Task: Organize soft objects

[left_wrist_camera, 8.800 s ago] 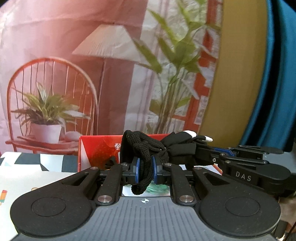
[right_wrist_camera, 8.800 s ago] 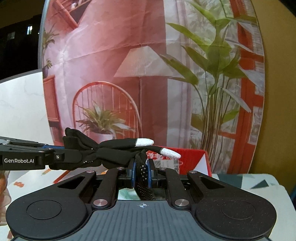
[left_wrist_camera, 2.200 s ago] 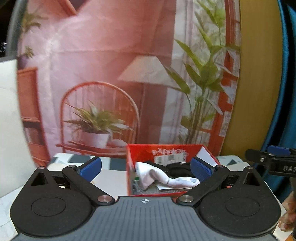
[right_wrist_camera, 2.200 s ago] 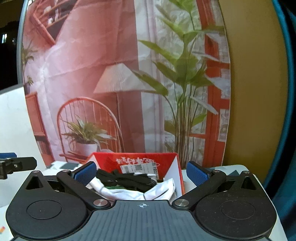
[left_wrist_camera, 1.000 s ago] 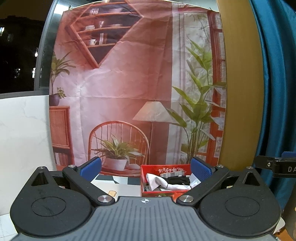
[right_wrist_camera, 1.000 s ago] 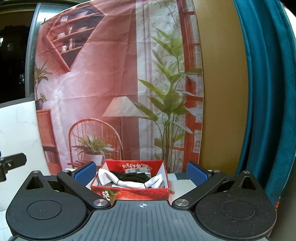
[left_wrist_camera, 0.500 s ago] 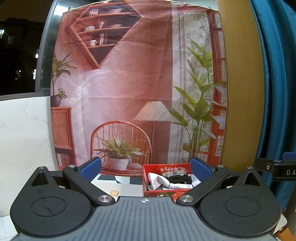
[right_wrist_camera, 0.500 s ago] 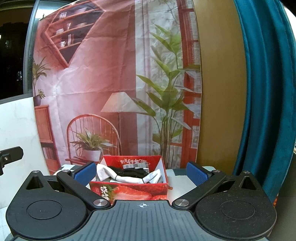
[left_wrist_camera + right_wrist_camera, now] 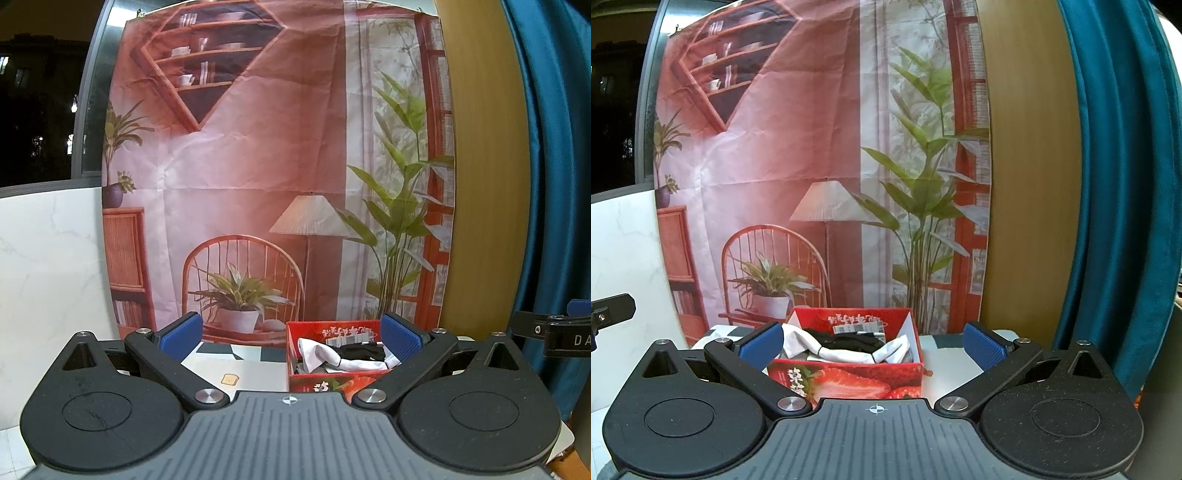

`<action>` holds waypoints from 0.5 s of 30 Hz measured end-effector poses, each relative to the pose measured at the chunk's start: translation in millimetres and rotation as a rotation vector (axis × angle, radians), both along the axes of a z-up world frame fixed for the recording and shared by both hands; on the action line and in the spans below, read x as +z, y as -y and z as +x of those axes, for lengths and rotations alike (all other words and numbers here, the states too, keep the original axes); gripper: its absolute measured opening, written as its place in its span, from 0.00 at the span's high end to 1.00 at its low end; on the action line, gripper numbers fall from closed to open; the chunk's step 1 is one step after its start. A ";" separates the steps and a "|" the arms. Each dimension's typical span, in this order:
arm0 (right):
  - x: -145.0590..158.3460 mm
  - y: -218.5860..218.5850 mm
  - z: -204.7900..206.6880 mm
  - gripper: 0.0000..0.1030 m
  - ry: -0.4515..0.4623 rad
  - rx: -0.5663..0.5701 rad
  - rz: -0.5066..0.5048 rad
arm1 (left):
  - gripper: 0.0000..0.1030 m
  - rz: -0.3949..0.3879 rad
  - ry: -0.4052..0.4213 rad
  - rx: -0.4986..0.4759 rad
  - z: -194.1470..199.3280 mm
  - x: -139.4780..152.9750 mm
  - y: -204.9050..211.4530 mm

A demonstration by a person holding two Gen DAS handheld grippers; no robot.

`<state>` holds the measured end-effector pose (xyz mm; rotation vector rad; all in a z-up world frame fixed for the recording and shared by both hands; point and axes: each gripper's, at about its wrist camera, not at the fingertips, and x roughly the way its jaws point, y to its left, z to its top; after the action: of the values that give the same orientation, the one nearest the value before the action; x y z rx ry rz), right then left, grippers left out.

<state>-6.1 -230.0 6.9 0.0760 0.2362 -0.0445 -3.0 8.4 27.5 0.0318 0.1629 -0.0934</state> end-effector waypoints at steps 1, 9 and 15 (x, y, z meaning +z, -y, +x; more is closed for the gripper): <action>0.0 0.0 0.0 0.00 0.000 0.000 0.000 | 0.00 0.000 -0.001 0.000 0.1 0.1 -0.3; -2.4 1.2 -0.7 0.00 0.000 -0.004 -0.002 | 0.00 -0.010 -0.008 0.001 1.7 0.2 -1.9; -3.1 2.2 -0.3 0.00 -0.001 -0.003 -0.002 | 0.00 -0.015 -0.012 -0.006 2.4 -0.7 -2.5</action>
<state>-6.3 -232.2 3.8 0.0740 0.2373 -0.0483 -0.6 11.0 26.9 0.0170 0.1745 -0.1005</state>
